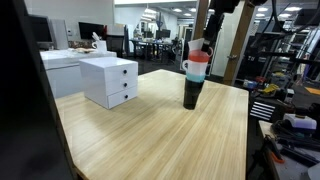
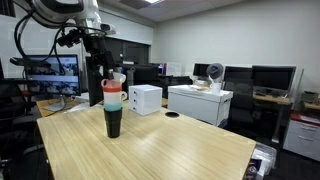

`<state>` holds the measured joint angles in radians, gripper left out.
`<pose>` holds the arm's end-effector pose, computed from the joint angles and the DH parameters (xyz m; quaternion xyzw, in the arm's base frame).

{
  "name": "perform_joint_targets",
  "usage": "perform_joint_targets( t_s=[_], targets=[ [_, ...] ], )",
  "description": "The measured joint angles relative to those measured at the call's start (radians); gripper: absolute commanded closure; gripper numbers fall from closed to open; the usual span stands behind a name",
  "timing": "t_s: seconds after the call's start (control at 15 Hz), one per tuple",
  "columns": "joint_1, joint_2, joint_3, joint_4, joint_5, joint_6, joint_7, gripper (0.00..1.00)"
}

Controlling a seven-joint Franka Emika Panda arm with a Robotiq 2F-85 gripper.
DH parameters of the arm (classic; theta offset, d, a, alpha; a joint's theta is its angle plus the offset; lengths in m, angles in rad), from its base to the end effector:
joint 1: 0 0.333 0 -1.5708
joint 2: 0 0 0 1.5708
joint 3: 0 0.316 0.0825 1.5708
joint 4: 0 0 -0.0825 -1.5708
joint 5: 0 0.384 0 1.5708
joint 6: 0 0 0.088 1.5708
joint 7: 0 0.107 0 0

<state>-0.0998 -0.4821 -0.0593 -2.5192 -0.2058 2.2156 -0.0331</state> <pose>0.4064 -0.0727 0.4627 0.9933 -0.0062 0.0818 0.0816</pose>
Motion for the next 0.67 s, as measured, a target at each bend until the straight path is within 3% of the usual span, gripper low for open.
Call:
perform_joint_targets(
  t_s=[0.67],
  targets=[
    [0.0, -0.003, 0.001, -0.036, -0.003, 0.007, 0.0, 0.0]
  ],
)
